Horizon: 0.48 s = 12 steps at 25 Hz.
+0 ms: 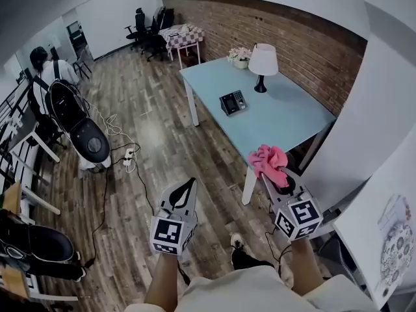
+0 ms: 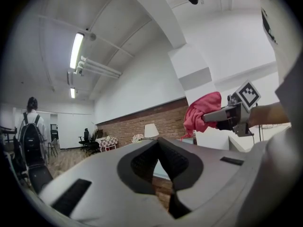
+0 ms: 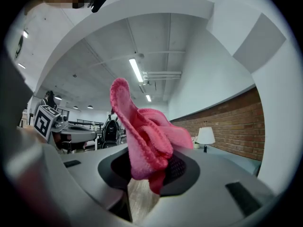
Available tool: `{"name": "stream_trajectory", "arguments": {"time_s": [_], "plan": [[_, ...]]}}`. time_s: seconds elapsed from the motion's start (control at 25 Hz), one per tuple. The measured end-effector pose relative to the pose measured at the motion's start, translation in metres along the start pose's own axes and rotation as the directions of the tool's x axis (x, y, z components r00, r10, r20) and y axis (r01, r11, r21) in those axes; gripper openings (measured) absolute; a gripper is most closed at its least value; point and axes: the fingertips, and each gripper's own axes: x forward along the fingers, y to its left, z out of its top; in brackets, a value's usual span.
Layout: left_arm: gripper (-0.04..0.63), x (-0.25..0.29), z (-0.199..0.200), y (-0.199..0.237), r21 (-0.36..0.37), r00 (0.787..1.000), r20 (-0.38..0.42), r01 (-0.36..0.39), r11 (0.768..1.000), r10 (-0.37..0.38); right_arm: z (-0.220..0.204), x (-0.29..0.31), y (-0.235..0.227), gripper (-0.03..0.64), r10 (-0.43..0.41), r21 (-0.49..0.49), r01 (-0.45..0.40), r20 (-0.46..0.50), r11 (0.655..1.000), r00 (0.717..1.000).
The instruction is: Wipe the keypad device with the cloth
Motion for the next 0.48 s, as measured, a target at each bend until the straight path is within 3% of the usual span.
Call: {"name": "stream_trajectory", "arguments": {"time_s": [0.16, 0.48], "plan": [[0.021, 0.056, 0.000, 0.021, -0.055, 1.000, 0.003, 0.001, 0.999, -0.001, -0.003, 0.053, -0.038, 0.135, 0.026, 0.006, -0.026, -0.018, 1.000, 0.999], [0.022, 0.145, -0.013, 0.046, -0.045, 0.998, -0.058, -0.011, 0.999, 0.008, -0.003, 0.125, -0.099, 0.137, 0.057, 0.012, -0.057, -0.039, 0.998, 0.998]]}}
